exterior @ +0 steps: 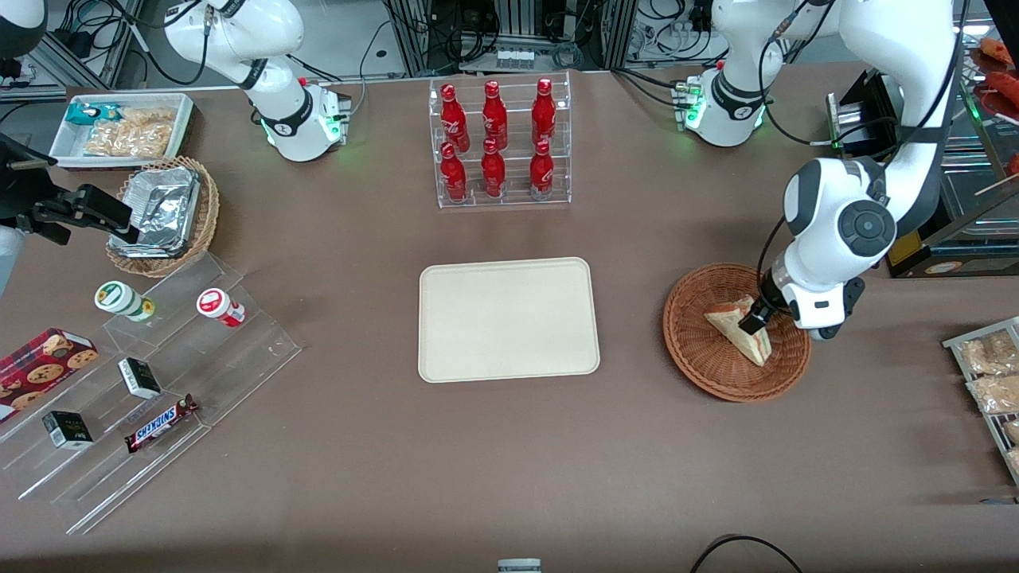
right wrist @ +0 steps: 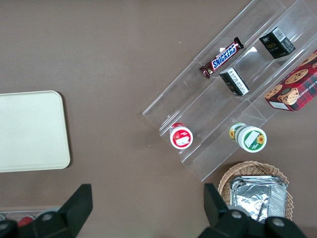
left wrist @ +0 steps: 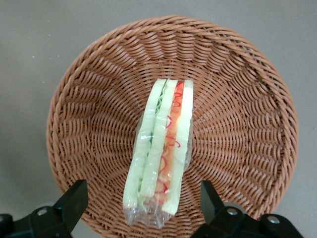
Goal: Place sandwich from basket to tray
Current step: 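Lower the open left gripper onto the wrapped sandwich and close it, then lift the sandwich with the left gripper and carry it over the cream tray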
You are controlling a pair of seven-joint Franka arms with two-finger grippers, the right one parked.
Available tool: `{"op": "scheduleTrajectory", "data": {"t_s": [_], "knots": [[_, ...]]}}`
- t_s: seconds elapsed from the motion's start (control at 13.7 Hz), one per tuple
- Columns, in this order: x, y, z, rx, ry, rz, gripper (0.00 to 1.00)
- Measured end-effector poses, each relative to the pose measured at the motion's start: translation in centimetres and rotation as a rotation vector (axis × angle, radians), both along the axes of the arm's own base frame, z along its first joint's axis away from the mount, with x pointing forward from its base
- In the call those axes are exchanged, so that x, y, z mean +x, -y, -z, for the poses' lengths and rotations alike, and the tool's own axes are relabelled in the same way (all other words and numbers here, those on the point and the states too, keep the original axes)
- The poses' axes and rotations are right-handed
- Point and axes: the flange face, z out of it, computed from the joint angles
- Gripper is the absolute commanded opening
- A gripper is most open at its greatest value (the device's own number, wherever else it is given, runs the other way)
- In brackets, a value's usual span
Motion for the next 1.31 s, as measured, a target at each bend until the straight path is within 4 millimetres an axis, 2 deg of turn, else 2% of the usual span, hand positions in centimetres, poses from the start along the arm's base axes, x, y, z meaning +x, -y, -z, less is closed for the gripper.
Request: {"op": "scheduleTrajectory", "data": {"t_s": [0.29,0.36,0.44,0.51,0.58,0.66,0.95,1.09,1.31], "knots": [[0.1,0.1,2.9,-0.009,-0.019,-0.012,0.99],[0.1,0.2,3.5,-0.012,-0.025,-0.014,0.85],[0.0,0.4,3.9,-0.014,-0.029,-0.014,0.65],[0.0,0.5,4.1,-0.014,-0.033,-0.015,0.29],[0.0,0.6,4.1,-0.014,-0.034,-0.014,0.11],[0.0,0.7,4.1,-0.014,-0.033,-0.013,0.06],[0.5,0.8,3.1,-0.013,-0.046,-0.003,0.06],[0.9,1.1,1.7,-0.011,-0.114,0.091,0.06],[1.3,2.5,-1.5,-0.025,-0.209,0.291,0.07]]}}
